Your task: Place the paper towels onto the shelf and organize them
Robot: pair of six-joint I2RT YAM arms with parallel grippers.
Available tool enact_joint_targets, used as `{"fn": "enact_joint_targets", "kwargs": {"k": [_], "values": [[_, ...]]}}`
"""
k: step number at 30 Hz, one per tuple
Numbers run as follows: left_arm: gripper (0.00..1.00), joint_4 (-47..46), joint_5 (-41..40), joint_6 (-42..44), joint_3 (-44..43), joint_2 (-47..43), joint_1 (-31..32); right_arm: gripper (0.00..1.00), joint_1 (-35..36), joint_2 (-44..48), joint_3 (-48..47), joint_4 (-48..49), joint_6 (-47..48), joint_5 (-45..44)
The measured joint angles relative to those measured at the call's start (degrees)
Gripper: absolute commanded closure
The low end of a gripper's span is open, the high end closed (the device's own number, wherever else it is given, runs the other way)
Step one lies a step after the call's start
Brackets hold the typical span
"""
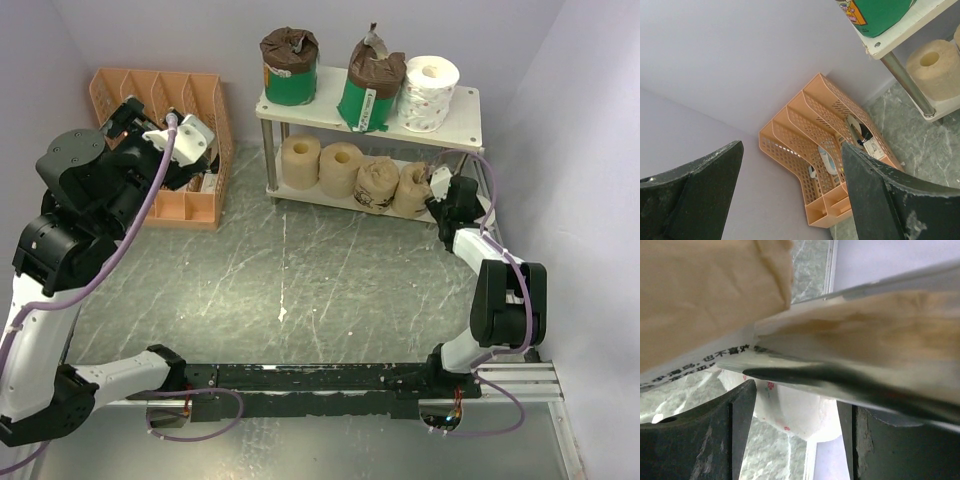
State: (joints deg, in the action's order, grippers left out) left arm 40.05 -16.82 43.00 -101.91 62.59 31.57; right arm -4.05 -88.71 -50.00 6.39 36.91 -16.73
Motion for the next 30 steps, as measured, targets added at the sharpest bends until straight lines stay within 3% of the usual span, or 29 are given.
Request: {"fn": "enact_joint_targets", "kwargs": {"k": [3, 7, 9, 12, 15, 22, 30], "values": [[0.10, -0.07, 0.00, 0.07, 0.00, 0.22, 0.00, 0.38, -0.72, -0.59, 0.79, 2.32, 0.28, 0.50], [0.10, -0.50, 0.02, 0.17, 0.79, -0.04, 0.00, 0.49, -1.36, -1.97, 1.90, 4.57, 0.42, 0.96], [0.10, -1.14, 0.00, 0.66, 2.25, -0.68, -0.02, 0.60, -1.60, -2.32, 1.90, 5.20, 0.37, 1.53], [0.10, -1.29, -0.11, 1.29, 3.54, -1.18, -0.02, 0.86, -2.14, -2.32, 1.90, 6.01, -0.07, 2.86], [0.10, -1.33, -0.11, 1.53, 3.72, -1.18, -0.02, 1.00, -2.51, -2.23, 1.90, 7.34, -1.05, 3.87], [0.10, -1.68, -0.11, 1.55, 3.72, -1.20, -0.04, 1.00, -2.95, 0.11, 2.14, 4.57, -3.63, 3.15], [0.10, -2.38, -0.22, 1.81, 3.15, -0.46, -0.04, 1.00, -5.66, 12.07, 3.28, -4.57, -10.16, -3.93]]}}
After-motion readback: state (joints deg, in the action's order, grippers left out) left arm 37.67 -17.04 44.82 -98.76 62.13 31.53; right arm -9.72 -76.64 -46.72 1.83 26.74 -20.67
